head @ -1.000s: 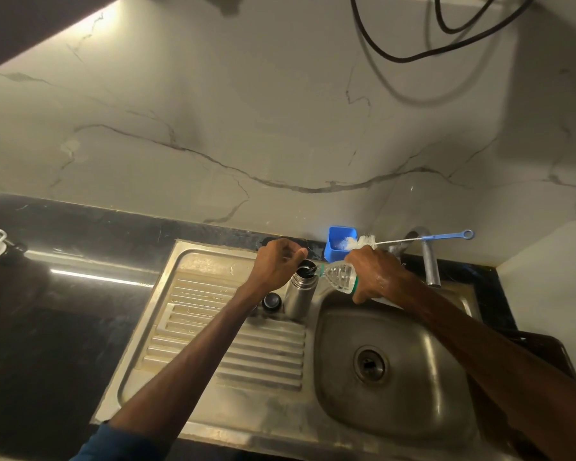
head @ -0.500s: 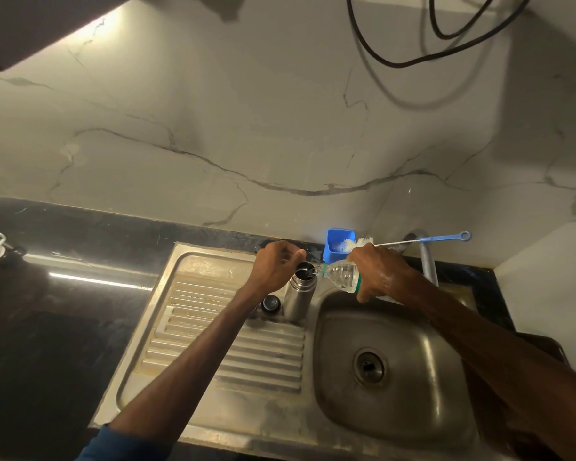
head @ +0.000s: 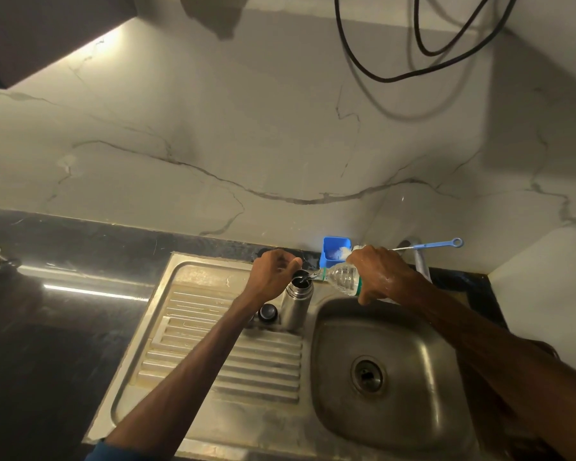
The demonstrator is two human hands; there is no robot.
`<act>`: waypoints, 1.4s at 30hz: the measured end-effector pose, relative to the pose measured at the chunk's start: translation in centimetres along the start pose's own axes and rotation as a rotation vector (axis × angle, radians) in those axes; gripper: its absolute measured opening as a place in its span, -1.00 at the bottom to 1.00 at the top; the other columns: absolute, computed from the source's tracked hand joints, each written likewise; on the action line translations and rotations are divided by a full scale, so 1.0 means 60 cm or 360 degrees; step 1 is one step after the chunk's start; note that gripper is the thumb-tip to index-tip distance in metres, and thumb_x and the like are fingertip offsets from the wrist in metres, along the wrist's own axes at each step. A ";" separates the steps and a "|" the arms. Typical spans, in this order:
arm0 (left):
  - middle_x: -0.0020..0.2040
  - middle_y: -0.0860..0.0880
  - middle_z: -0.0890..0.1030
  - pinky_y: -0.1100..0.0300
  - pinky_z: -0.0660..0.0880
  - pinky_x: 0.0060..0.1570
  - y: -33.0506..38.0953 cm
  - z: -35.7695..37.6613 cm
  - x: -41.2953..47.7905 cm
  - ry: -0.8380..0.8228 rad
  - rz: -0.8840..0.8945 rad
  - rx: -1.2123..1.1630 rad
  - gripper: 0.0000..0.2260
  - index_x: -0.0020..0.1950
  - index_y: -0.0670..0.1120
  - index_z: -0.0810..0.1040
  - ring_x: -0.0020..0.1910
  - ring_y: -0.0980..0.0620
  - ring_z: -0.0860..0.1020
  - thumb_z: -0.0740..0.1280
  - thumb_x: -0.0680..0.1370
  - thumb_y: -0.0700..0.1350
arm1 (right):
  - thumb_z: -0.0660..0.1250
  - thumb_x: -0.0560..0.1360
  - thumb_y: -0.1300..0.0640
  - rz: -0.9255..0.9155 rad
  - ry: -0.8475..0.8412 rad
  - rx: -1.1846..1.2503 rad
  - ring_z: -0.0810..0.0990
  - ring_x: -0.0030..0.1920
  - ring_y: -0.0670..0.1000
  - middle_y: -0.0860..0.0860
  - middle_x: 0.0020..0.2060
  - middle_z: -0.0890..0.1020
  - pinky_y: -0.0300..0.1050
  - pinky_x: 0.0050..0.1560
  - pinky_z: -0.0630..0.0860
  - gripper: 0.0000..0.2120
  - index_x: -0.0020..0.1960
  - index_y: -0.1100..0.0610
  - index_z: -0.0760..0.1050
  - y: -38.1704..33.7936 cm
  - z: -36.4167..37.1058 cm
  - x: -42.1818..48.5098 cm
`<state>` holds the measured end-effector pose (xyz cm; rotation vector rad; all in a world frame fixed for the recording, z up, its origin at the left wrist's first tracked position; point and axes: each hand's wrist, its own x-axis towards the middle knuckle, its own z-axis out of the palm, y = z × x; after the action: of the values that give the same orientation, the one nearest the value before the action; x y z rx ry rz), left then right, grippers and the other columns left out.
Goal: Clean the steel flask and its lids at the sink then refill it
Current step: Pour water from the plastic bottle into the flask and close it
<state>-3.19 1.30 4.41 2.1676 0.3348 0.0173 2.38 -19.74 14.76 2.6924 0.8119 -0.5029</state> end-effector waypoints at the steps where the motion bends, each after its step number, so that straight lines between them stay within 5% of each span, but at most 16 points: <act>1: -0.09 0.05 0.73 0.25 0.45 -0.11 0.000 0.000 0.000 -0.0002 0.0000 -0.0003 -0.75 -0.04 -0.09 0.72 -0.09 0.11 0.68 0.36 0.65 0.04 | 0.65 0.30 -0.06 -0.0001 0.0003 -0.0014 0.65 0.11 0.07 0.05 0.14 0.63 -0.08 0.04 0.56 -0.36 0.28 0.09 0.50 0.001 -0.001 -0.001; 13: -0.07 0.04 0.75 0.25 0.46 -0.11 0.003 0.000 -0.003 0.0002 0.0018 -0.0029 -0.72 -0.07 -0.11 0.74 -0.08 0.10 0.68 0.35 0.66 0.02 | 0.62 0.37 -0.10 0.0010 -0.0079 -0.0077 0.62 0.18 0.05 0.05 0.21 0.60 -0.06 0.18 0.54 -0.26 0.43 0.09 0.41 0.012 -0.018 -0.007; 18: -0.12 0.09 0.75 0.13 0.57 0.08 -0.004 0.002 0.000 0.0002 -0.0042 -0.0079 -0.76 -0.09 -0.04 0.73 -0.09 0.12 0.70 0.37 0.63 0.06 | 0.64 0.36 -0.09 0.0034 -0.0080 -0.0160 0.62 0.18 0.05 0.03 0.19 0.62 -0.02 0.16 0.51 -0.28 0.40 0.08 0.44 0.015 -0.028 -0.008; 42: -0.11 0.08 0.76 -0.03 0.63 0.11 -0.009 0.000 -0.003 -0.0021 -0.0055 -0.0177 -0.85 -0.10 0.07 0.66 -0.08 0.07 0.72 0.39 0.62 0.08 | 0.62 0.38 -0.09 -0.0010 -0.0024 -0.0244 0.62 0.14 0.03 0.05 0.18 0.62 -0.13 0.07 0.49 -0.27 0.43 0.11 0.42 0.016 -0.041 0.003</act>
<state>-3.49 1.55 3.98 2.0508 0.3555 0.0019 3.72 -19.54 17.06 2.5437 0.8205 -0.4433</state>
